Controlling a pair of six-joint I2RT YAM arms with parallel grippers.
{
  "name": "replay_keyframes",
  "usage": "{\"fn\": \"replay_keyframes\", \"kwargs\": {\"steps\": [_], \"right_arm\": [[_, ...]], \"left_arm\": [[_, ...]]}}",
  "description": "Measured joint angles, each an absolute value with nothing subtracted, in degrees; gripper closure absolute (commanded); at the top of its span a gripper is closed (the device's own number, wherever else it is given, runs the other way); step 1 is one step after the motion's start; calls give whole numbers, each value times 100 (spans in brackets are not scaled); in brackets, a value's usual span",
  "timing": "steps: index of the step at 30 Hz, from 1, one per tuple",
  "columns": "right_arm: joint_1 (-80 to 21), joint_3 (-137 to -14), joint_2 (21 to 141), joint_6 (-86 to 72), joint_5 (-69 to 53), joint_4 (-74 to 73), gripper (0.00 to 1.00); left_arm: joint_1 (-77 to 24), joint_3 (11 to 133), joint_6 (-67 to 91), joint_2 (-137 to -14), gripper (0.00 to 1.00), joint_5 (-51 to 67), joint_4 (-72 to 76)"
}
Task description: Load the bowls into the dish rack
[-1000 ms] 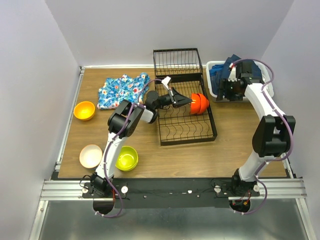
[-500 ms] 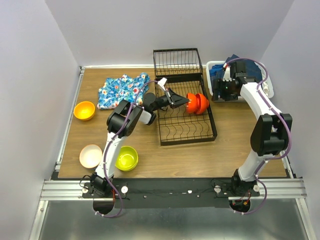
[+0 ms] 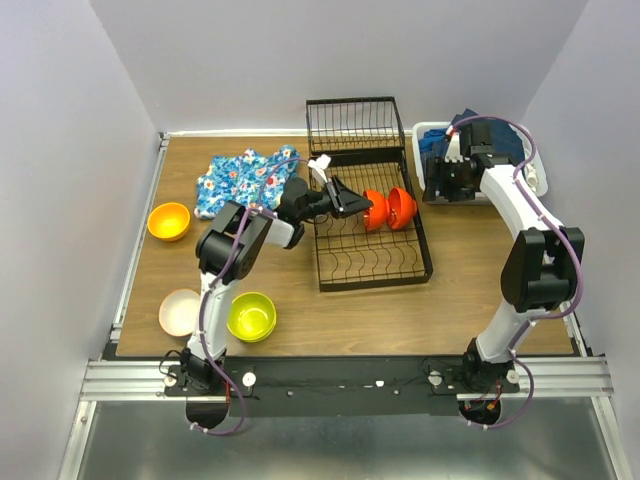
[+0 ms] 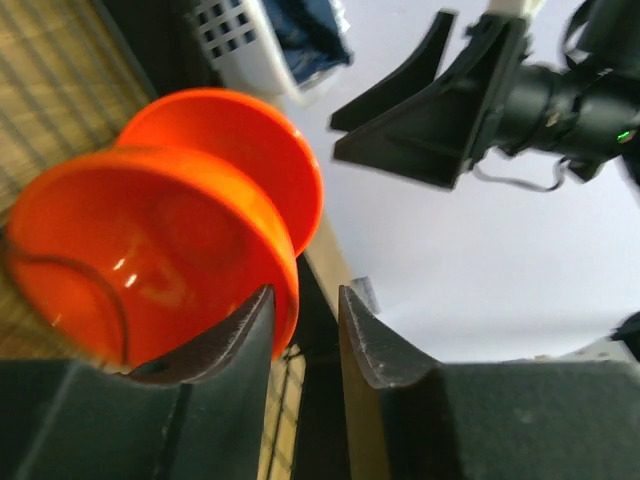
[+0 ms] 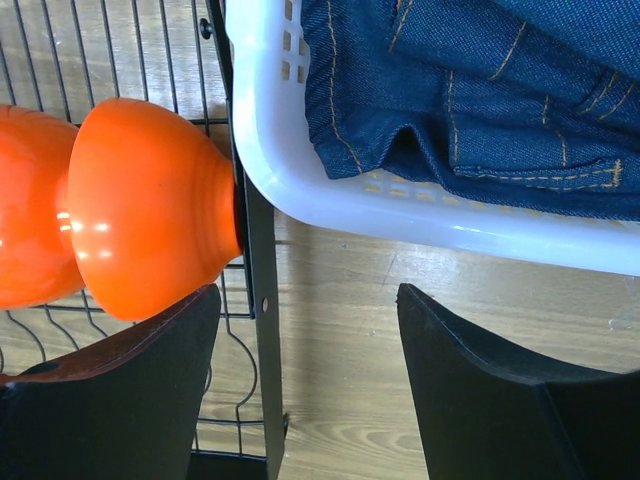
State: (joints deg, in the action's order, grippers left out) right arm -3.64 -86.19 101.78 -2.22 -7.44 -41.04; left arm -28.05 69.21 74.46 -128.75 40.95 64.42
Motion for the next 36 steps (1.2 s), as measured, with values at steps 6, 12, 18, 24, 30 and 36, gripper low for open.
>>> {"fn": "replay_keyframes", "kwargs": {"steps": [6,12,18,24,30,36], "right_arm": [[-364,-8584,9946,-292,-819,-4066,20],[-364,-8429,9651,-327,-886,-4025,20],[-364,-8427,9623,-377,-974,-4018,20],[-364,-8455,9631,-445,-1240,-4012,20],[-364,-8962,9889,-375,-1601,-3981,20],[-364,-9083,10108,-392,-2038,-3822,20]], "left_arm": [[-2724,6626,6423,-12143,54,4084,5441],[-2707,6558,5433,-11664,54,4093,4322],[-2528,6700,3472,-10313,54,3879,1627],[-1601,7231,843,-8825,56,3494,-1037],[148,8141,-1839,-8628,55,3089,-3409],[880,8324,-3809,-9035,55,2364,-4925]]}}
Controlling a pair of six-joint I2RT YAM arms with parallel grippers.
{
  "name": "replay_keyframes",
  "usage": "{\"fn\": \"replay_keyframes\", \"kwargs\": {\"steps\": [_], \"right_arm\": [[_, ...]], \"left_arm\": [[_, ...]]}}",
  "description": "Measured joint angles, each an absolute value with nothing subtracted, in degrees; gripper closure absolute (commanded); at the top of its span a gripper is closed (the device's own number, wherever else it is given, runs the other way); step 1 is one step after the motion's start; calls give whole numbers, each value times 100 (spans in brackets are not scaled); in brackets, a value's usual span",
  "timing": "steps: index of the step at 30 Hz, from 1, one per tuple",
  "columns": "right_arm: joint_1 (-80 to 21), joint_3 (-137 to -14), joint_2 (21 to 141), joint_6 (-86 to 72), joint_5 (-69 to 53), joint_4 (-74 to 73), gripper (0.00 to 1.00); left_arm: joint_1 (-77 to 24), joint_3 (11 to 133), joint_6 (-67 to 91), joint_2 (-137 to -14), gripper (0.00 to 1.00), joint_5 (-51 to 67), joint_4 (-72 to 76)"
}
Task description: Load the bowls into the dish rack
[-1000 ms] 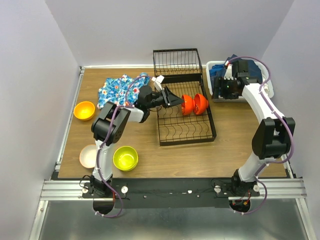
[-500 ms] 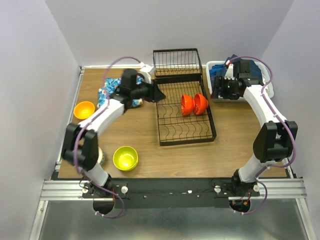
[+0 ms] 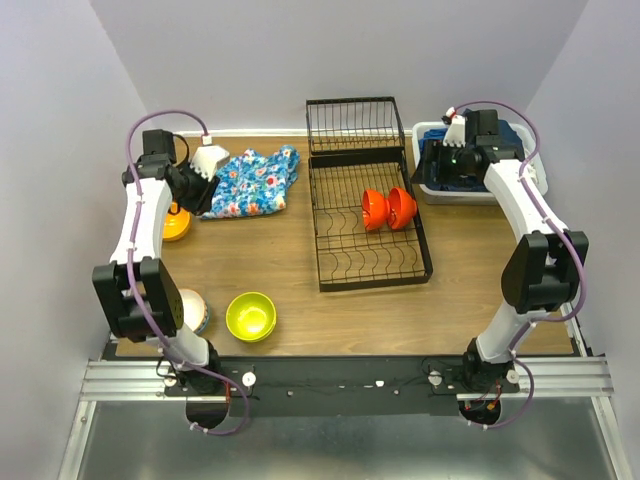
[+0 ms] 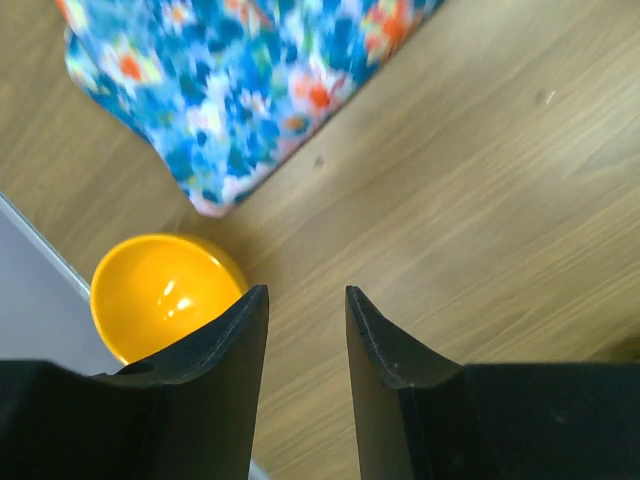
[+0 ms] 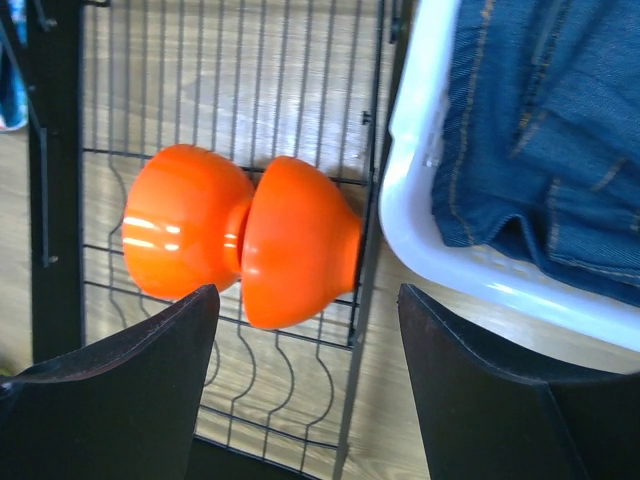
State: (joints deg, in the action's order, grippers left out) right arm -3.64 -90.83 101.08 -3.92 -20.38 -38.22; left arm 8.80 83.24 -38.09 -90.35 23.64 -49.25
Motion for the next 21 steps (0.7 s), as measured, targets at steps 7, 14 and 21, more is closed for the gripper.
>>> {"fn": "replay_keyframes", "kwargs": {"steps": [7,14,21], "right_arm": [[-364,-9083,10114,-493,-2259,-3712,20],[-364,-9083,10114,-558,-2331,-3645,20],[-364,-9080,10114,-602,-2340,-3586,20]], "left_arm": [[1157,8337,-4630,-9649,55,1715,-5172],[1297,8366,-4689,-10042,56,1151,-4945],[1304,8184,-4602,-10230,57,788,-4595]]}}
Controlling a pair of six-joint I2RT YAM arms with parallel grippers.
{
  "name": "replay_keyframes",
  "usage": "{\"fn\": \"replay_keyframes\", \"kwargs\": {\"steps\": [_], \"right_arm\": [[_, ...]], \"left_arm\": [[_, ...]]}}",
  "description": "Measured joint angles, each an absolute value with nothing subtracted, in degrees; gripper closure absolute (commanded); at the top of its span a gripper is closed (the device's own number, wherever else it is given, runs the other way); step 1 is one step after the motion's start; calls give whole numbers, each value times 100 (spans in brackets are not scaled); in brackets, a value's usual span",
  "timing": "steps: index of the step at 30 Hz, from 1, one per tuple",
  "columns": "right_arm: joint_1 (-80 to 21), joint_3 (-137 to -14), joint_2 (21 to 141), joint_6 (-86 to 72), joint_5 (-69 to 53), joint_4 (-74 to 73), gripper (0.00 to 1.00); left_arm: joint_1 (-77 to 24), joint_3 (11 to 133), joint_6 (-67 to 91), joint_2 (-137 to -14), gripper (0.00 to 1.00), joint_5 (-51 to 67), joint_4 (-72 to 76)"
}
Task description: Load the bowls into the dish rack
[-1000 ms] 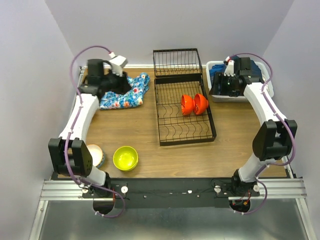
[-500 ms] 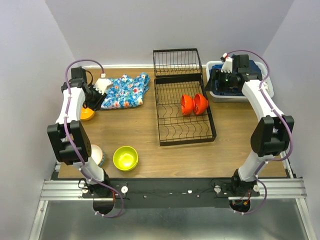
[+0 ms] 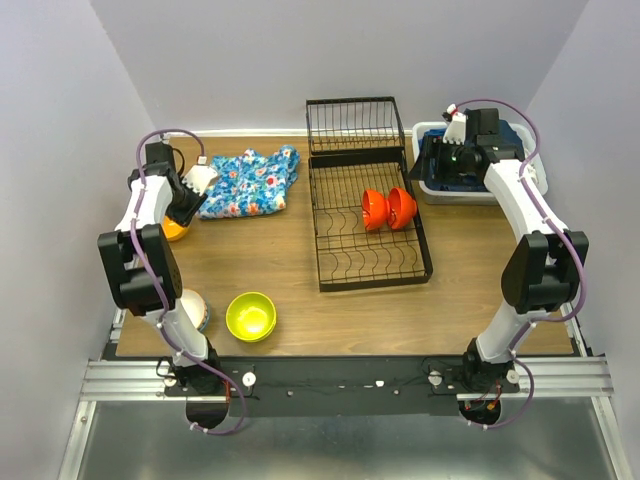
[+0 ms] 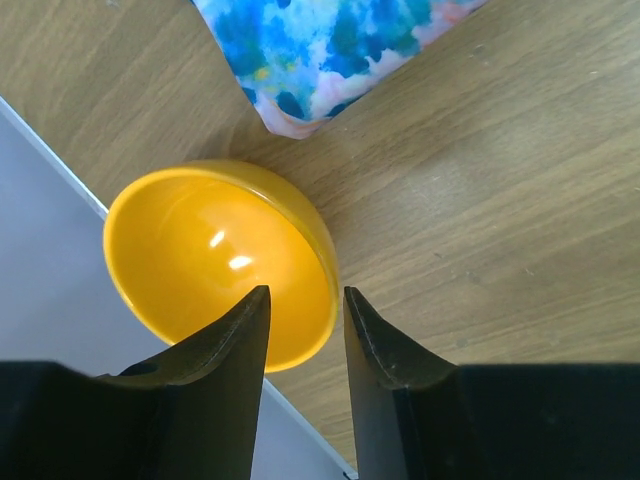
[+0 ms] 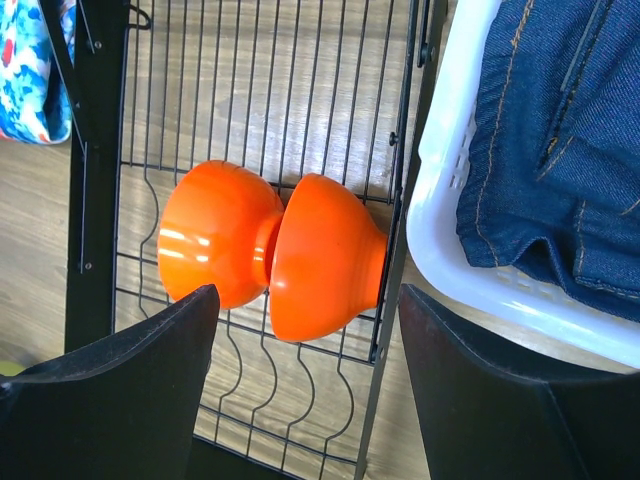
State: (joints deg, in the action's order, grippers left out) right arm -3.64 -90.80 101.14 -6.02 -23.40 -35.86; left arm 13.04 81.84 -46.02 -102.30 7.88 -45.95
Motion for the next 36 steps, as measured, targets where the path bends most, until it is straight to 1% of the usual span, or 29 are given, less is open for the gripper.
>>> {"fn": "replay_keyframes", "kwargs": {"steps": [3,6,7,9,10,13,15,16,23,28,33,36], "right_arm": [[-364,-9072,10114,-607,-2340,-3562,20],[-364,-9026,10114,-635,-2340,-3555,20],[-364,-9013,10114,-642,-2340,-3555,20],[-364,-8993,10114,-648,-2338,-3555,20],[-364,-8993,10114,-655,-2338,-3555,20],[-364,-8993,10114,-661,-2335,-3542,20],[-364,-8991,10114,-661,-2333,-3531,20],[-364,-8989,10114,-661,-2333,-3518,20],[-364,-8917,10114,-707,-2333,-3472,20],[-364,-8917,10114,-749,-2331,-3452,20],[-364,-8914,10114,-770,-2300,-3437,20],[-364,-8895,10114,-801,-2276,-3433,20]], "left_arm": [[1306,8044,-4558,-10342,59,644,-4388],[1306,7944,-4558,-10418,63,528,-4244],[1306,7931,-4556,-10449,70,493,-4211],[1306,7926,-4552,-10497,78,456,-4156],[1306,7924,-4547,-10516,86,451,-4139],[1306,7926,-4510,-10532,93,445,-4121],[1313,7926,-4497,-10532,95,460,-4110],[1313,7920,-4475,-10532,99,460,-4097],[1321,7550,-4471,-10215,100,523,-3997],[1284,7647,-4278,-9697,100,816,-4276],[893,8331,-3944,-8993,100,1450,-4414],[244,8497,-3277,-8595,100,2355,-4060]]}}
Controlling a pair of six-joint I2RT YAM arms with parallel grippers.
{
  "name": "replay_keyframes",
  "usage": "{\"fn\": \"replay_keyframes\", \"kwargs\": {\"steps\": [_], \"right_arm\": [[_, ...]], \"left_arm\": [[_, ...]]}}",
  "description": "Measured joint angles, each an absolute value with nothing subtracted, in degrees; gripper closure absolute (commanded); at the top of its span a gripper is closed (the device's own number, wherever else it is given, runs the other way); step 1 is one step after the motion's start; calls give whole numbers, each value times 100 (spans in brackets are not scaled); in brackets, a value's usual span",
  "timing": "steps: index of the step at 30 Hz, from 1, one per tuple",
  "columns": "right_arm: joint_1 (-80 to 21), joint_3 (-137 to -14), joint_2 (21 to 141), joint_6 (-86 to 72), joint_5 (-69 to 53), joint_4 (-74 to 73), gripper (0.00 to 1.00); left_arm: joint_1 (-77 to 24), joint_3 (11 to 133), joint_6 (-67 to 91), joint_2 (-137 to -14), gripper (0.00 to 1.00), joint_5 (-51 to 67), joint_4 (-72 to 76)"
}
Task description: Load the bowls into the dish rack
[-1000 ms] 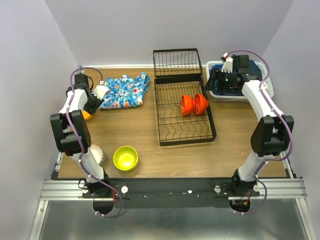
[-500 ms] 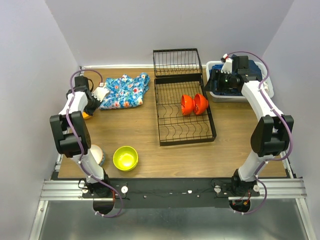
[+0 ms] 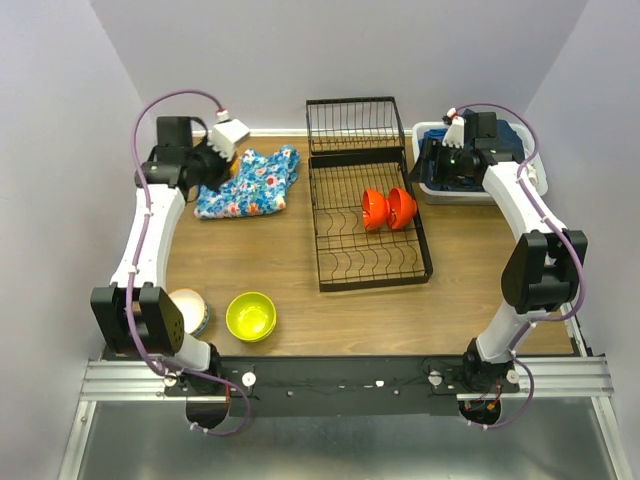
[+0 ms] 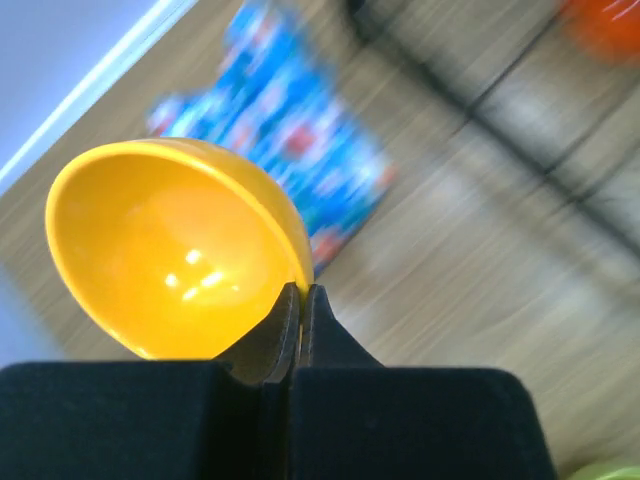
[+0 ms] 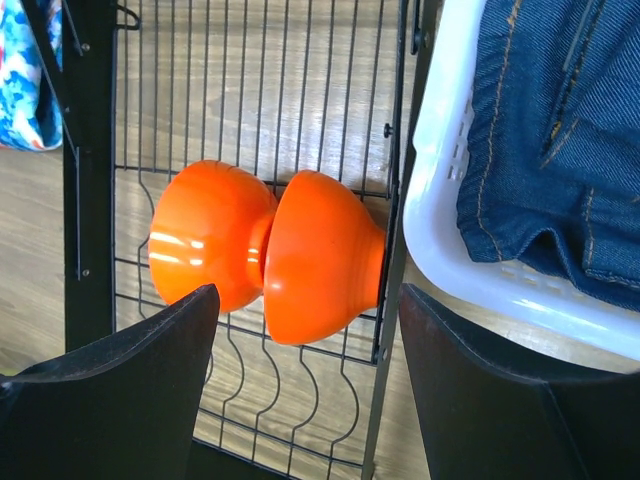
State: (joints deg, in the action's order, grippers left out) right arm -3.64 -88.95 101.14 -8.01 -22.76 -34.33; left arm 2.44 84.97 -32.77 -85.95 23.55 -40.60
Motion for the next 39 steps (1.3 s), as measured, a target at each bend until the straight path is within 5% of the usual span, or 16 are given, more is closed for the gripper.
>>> {"fn": "replay_keyframes", "kwargs": {"steps": [6,17,39], "right_arm": [[-364,-8779,10097,-808,-2106,-3430,20],[-364,-8423,9725,-716,-1741,-3437,20],[-364,-8490,9697,-239,-1125,-3846,20]], "left_arm": [[-502,7153,-381,-8261,100,4497,-1343],[-1415,6608,3505,-9797,100,5448,2661],[-1929,6106,6171,-11627,100,5481,6447]]}}
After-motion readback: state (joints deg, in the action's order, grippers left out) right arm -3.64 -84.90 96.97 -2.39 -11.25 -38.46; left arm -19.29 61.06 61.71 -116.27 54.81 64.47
